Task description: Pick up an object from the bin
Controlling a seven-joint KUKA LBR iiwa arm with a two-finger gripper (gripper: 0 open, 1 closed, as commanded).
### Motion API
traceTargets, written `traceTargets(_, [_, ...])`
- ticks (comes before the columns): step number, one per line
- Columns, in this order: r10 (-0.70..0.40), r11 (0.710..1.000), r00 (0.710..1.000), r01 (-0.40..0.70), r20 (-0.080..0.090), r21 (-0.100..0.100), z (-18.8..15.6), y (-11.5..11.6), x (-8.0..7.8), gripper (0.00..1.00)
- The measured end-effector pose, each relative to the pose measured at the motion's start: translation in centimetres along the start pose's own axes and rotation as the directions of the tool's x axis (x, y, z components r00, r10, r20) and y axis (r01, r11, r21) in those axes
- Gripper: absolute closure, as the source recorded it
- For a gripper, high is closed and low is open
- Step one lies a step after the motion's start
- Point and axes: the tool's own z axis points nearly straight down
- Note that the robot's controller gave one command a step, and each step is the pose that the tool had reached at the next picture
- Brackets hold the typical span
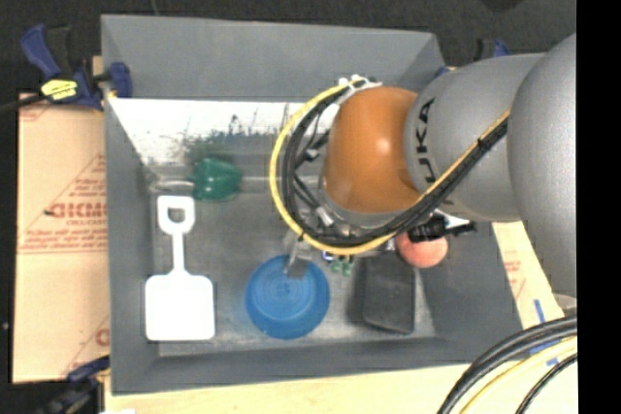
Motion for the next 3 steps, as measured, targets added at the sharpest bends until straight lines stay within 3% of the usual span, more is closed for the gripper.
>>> traceTargets(1, [0.117, 0.993, 0.993, -0.117, 0.0, -0.004, 0.5, 1.1, 0.6, 1.0])
traceTargets(3, [0.038, 0.999, 0.999, -0.038, 0.008, -0.007, 1.4, 0.2, 0.6, 1.0])
